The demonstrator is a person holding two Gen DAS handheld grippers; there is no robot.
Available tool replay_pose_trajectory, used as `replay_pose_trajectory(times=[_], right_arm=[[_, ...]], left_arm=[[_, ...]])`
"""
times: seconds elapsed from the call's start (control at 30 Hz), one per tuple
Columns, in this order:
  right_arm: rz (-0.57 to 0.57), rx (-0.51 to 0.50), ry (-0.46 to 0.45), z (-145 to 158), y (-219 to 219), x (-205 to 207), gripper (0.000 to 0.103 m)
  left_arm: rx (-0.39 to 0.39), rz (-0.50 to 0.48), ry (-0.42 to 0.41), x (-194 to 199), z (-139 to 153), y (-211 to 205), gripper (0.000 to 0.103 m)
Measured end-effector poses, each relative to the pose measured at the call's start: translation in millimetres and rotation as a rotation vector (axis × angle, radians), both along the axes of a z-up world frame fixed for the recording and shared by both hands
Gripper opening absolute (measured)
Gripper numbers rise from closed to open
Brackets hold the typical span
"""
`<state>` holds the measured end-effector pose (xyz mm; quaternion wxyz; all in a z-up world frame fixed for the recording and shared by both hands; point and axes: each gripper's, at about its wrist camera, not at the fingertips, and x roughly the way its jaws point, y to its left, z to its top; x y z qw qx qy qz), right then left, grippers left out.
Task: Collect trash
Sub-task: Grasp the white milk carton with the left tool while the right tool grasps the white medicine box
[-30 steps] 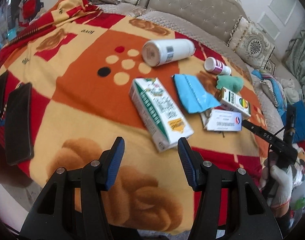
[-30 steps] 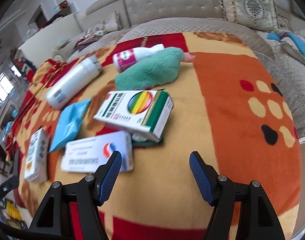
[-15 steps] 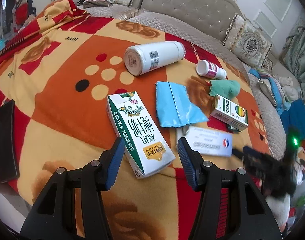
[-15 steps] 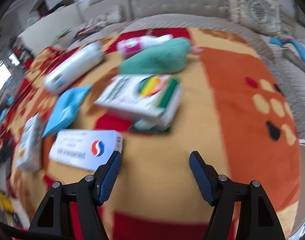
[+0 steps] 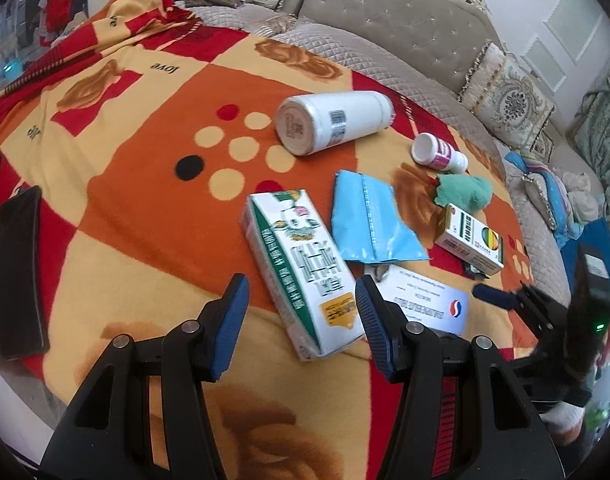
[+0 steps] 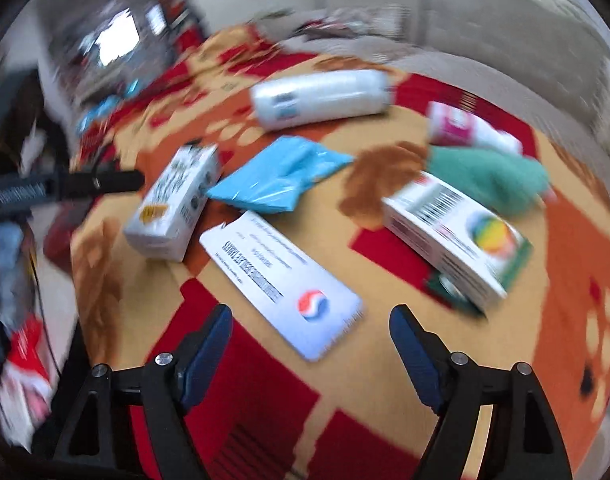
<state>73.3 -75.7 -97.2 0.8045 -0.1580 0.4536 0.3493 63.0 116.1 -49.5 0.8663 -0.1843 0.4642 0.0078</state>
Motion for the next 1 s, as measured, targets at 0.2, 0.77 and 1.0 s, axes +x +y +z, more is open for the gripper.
replay_pose_trajectory(times=[0.2, 0.77, 1.0], right_arm=[[0.103, -0.066, 0.005, -16.3, 22.6, 20.8, 0.079], [-0.286, 0.012, 0.075, -15.9, -47.5, -4.1, 0.053], [-0.300, -0.003, 0.046, -18.0, -38.5, 6.7, 0.056]], left_arm=[[0.010, 0.007, 0.022, -1.1, -3.0, 4.2, 0.054], [0.034, 0.027, 0.063, 40.3, -27.1, -24.2, 0.058], [0.058, 0.058, 0.085, 54.6, -39.2, -25.2, 0.061]])
